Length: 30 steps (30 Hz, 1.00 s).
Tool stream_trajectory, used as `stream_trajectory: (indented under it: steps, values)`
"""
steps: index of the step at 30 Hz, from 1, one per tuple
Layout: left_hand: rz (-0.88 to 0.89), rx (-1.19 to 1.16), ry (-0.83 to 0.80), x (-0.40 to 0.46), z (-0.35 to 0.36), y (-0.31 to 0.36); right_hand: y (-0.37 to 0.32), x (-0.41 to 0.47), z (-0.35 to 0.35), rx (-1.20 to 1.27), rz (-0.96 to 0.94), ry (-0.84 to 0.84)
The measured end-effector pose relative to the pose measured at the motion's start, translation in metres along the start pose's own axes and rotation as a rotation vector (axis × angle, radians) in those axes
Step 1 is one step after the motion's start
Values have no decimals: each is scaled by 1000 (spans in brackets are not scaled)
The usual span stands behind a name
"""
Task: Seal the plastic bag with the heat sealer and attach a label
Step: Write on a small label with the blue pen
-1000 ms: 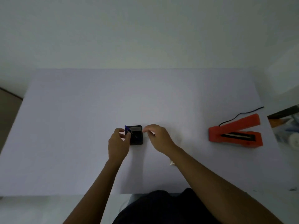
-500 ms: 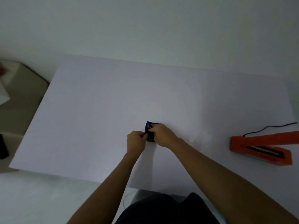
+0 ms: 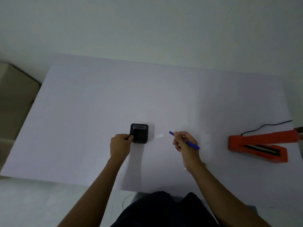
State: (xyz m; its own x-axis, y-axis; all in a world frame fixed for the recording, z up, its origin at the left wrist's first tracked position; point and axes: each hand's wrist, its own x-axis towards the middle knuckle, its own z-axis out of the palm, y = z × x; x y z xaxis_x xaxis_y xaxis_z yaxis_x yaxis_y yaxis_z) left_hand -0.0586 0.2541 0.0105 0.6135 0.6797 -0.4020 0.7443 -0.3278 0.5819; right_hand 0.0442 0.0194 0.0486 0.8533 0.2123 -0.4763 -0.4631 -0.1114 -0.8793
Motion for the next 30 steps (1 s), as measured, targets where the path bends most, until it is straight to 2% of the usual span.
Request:
stream_trajectory:
  steps: [2, 4, 5, 7, 9, 11, 14, 16, 20, 21, 23, 24, 26, 29, 30]
  values:
    - [21, 61, 42, -7, -4, 7, -1, -5, 3, 11, 83, 25]
    - [157, 116, 82, -18, -9, 23, -8, -8, 11, 74, 143, 34]
    - [282, 105, 53, -27, -10, 34, -11, -9, 15, 96, 158, 30]
    - [530, 88, -115, -49, -10, 55, -18, -12, 22, 132, 184, 24]
    - [695, 148, -241, -68, -5, 68, -23, -15, 28, 168, 240, 34]
    - [765, 211, -222, -79, 2, 77, -29, -16, 32, 166, 277, 55]
    - [745, 248, -262, -85, 7, 85, -35, -13, 33, 195, 338, 95]
    - [592, 86, -457, -90, 6, 90, -38, -11, 28, 198, 388, 86]
    - [-135, -597, -986, -98, -5, 106, -38, -10, 16, 259, 413, 36]
    - [-251, -729, -1067, -99, -8, 107, -37, -5, 6, 319, 423, 83]
    - [-344, -868, -1146, -100, -19, 101, -36, 12, -26, 484, 436, 274]
    - [-328, -851, -1123, -99, -26, 97, -36, 21, -47, 493, 427, 364]
    - [-170, -606, -921, -92, -34, 80, -40, 32, -76, 408, 380, 425]
    - [77, -45, -439, -70, -12, 38, -39, 31, -74, 302, 349, 280]
    - [102, 66, -358, -63, -2, 24, -35, 28, -65, 262, 356, 249]
